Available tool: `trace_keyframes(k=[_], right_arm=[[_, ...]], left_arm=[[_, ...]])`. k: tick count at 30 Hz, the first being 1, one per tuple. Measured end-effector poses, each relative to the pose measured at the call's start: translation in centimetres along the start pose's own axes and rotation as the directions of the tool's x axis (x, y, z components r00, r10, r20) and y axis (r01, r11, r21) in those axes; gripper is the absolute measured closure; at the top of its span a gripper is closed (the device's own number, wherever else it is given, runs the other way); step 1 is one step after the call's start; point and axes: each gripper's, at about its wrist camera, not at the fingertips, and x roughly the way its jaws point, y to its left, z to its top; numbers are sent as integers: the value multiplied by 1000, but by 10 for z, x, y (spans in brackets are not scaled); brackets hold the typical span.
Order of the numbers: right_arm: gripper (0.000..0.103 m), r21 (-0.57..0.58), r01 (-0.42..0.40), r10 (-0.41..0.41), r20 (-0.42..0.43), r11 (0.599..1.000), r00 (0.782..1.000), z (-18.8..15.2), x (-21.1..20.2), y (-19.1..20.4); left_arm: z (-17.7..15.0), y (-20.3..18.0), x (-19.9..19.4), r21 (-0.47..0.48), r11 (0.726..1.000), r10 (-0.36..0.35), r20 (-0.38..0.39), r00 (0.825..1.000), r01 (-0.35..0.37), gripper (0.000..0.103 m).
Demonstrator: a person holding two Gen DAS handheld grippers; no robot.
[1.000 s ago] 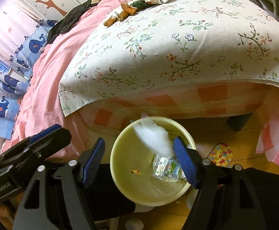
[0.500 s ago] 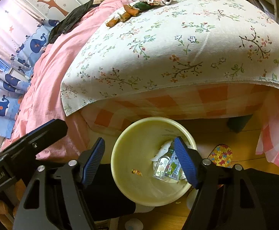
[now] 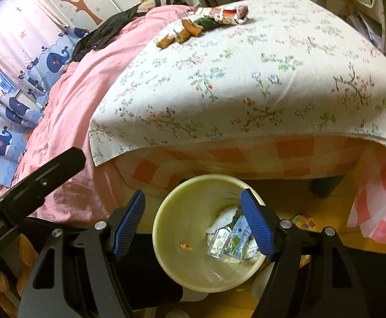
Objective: Collect trash
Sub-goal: 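Raise both open grippers from the bin back over the table, then grasp the orange snack stick with the right gripper while the left gripper grasps a white tissue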
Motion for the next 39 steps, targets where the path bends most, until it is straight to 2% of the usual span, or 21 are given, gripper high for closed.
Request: trace_keyframes(k=[5,9,14,23,30,34,39], right_arm=[[31,-48,13,-11,55,999,998,7,-10,8],[31,-74,13,-5,99,997,995,19,-20,12],[31,-96,-10,21,116,995,993,46,-18,21],[41,-158,-35,49,84,987,995,112,26,47],[48,-128,-70,77,57,989,995,166,74,50],[49,-107,-57,60,32,993,998,189,102,45],[50,-89,-27,29,21,996,999,214,128,34]], left_arm=[[11,9,-9,-32,999,19,51,999,-17,33],[37,26,-14,-87,996,42,99,994,-33,32],[74,40,-2,-91,994,71,112,991,-60,32],[142,63,56,-137,988,80,97,992,-66,32],[199,70,113,-137,989,71,93,993,-58,32],[217,64,148,-95,994,50,58,997,-44,32],[236,53,185,-18,998,61,40,997,-60,32]])
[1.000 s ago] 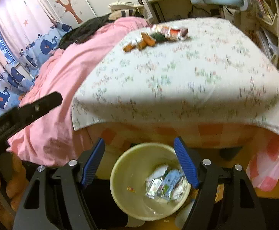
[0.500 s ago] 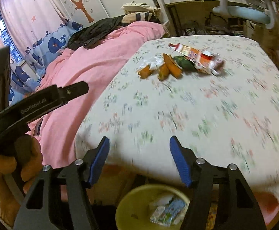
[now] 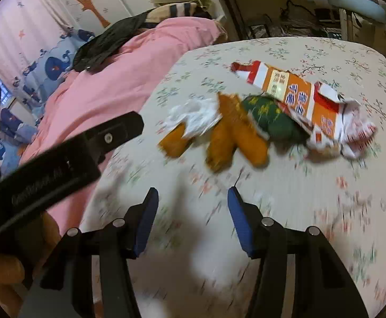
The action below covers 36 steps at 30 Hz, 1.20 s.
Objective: Collect trash
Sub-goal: 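Grasp the orange snack stick with the right gripper while the left gripper grasps a white tissue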
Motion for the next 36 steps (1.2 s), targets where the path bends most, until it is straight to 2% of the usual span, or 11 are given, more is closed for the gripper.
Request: trace_keyframes(k=[3,5,9,11,12,13,15,20,24,30,36], right_arm=[[51,6,21,-21,13,1000,1000,13,6,-7],[56,-8,48,-48,17,999,999,19,10,-12],[81,-55,91,-91,14,994,996,21,12,-15],[82,-64,79,-79,8,995,997,21,11,-18],[83,-71,77,-77,6,995,997,21,11,-17],[83,-79,76,-76,6,994,997,21,11,-17],[84,-74,66,-66,-3,995,998,19,8,-18],[84,-17,17,-17,-27,1000,999,14,2,-24],[84,23,-20,21,-46,1000,999,4,-10,-25],[84,33,-69,71,-54,997,996,-13,-35,-16],[84,16,-73,73,-45,997,996,-29,-58,-9]], left_arm=[[9,-4,19,10,1000,-2,-13,1000,2,32],[14,-8,35,23,1000,-4,-31,1000,5,32],[19,-14,62,58,998,-5,-73,997,9,33],[21,-13,67,38,999,-30,-87,996,34,51],[23,-13,71,22,998,-57,-107,993,59,73],[23,-12,72,7,997,-77,-121,990,79,86],[25,-8,70,-18,995,-102,-113,988,100,92],[32,10,45,-101,984,-156,-64,986,149,94],[32,14,17,-108,983,-152,-15,988,150,94],[19,1,-15,-45,994,-100,17,995,100,94],[3,-12,-49,32,999,-44,61,997,42,94]])
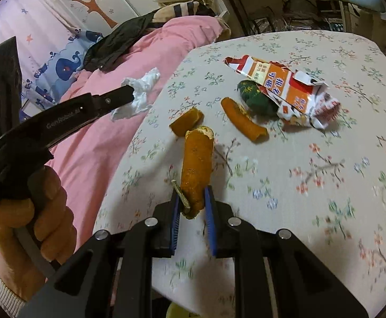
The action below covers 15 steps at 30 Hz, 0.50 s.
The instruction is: Collect trash
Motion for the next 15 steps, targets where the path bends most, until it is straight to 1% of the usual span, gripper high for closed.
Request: trace_keyframes(k=[3,8,15], right_arm=[[84,0,14,-14,-4,1000,1000,-7,-3,0],[84,-4,45,-45,-3,999,999,-18,-10,-2],[84,-58,133,-135,-17,989,991,-24,-4,-1]], left_arm=[[-8,-9,-12,40,999,18,11,1000,-19,94],[-19,-15,-28,67,997,23,21,1000,-25,94],[-36,-24,-32,102,995,24,-21,999,-22,94]])
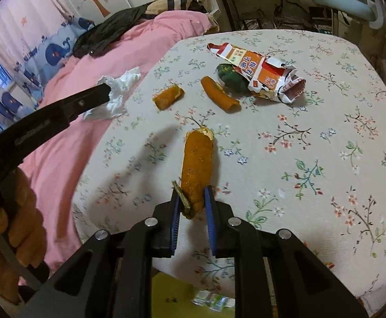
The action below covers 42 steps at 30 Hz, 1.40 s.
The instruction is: Collect trash
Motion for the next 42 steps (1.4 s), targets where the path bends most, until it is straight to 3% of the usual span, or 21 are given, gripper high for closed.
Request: trace_keyframes(k=[8,11,12,13,19,32,42], right_arm=[[81,-9,39,-39,-19,999,999,-2,8,-5],[64,-6,41,-41,-13,999,999,0,9,-5],[61,-7,41,-41,-9,999,999,0,8,-5],[61,-10,40,-40,-6,999,999,0,6,-4],[58,-27,45,-45,3,999,999,0,8,-1],[57,-57,91,-90,19,994,996,2,14,0],[58,-56,106,-105,24,993,994,3,15,-3]], left_arm=[[-14,-11,31,45,999,-17,-109,994,22,93],[-16,-10,39,26,998,-48,-142,989,52,84],[-16,-9,41,19,998,-48,-147,988,52,77],[-17,-8,42,17,999,-40,-145,989,43,69],[-16,-9,43,31,999,-16,-134,991,21,54],[-16,-14,44,51,998,-29,-138,990,36,43],[-15,8,51,-49,997,-66,-167,984,58,38]])
